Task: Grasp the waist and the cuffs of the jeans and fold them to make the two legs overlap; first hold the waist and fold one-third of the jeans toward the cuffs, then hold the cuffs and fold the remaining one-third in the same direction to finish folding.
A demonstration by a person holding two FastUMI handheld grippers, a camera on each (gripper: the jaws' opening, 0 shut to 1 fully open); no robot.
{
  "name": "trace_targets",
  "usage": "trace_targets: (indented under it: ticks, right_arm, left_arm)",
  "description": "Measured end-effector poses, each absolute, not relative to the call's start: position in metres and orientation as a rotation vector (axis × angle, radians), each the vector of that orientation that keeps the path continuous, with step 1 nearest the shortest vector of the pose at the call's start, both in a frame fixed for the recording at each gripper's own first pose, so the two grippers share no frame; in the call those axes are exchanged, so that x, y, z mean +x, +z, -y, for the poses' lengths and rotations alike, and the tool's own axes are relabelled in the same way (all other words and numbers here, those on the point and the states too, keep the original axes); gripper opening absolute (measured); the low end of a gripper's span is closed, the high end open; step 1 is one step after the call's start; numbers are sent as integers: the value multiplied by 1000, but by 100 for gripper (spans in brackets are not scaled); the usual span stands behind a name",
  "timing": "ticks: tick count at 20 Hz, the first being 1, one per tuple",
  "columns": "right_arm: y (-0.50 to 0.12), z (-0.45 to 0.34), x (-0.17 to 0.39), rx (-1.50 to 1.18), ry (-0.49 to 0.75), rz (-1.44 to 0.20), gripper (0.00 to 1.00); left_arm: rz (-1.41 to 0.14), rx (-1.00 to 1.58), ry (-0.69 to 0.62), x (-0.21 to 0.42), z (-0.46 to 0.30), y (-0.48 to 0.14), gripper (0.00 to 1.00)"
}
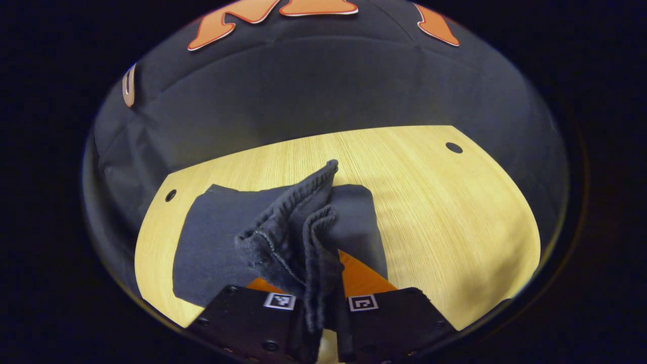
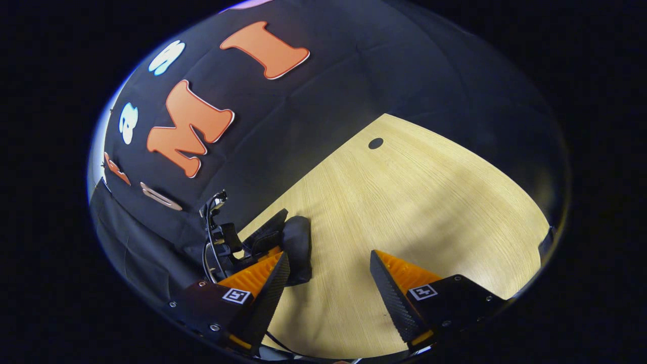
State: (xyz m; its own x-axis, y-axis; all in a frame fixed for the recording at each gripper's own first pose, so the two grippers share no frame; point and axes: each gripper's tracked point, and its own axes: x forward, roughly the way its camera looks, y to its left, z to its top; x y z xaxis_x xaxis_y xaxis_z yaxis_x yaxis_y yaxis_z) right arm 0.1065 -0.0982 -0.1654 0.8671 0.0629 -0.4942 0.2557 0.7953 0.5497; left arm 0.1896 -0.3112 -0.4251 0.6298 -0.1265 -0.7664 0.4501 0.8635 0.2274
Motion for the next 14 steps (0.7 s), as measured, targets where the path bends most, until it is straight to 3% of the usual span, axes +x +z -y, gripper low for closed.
trace_targets:
  ticks: [3, 7, 14]
  right_arm:
    - [-161, 89, 110, 640, -86, -536, 98]
    - [-145, 66, 117, 575, -53, -534, 98]
    - [-91, 2, 134, 396, -55, -406, 98]
  left_arm:
    - [-872, 342, -453, 155, 350, -425, 99]
    - [-826, 265, -639, 100, 379, -353, 98]
    - [-556, 148, -627, 97, 279, -195, 98]
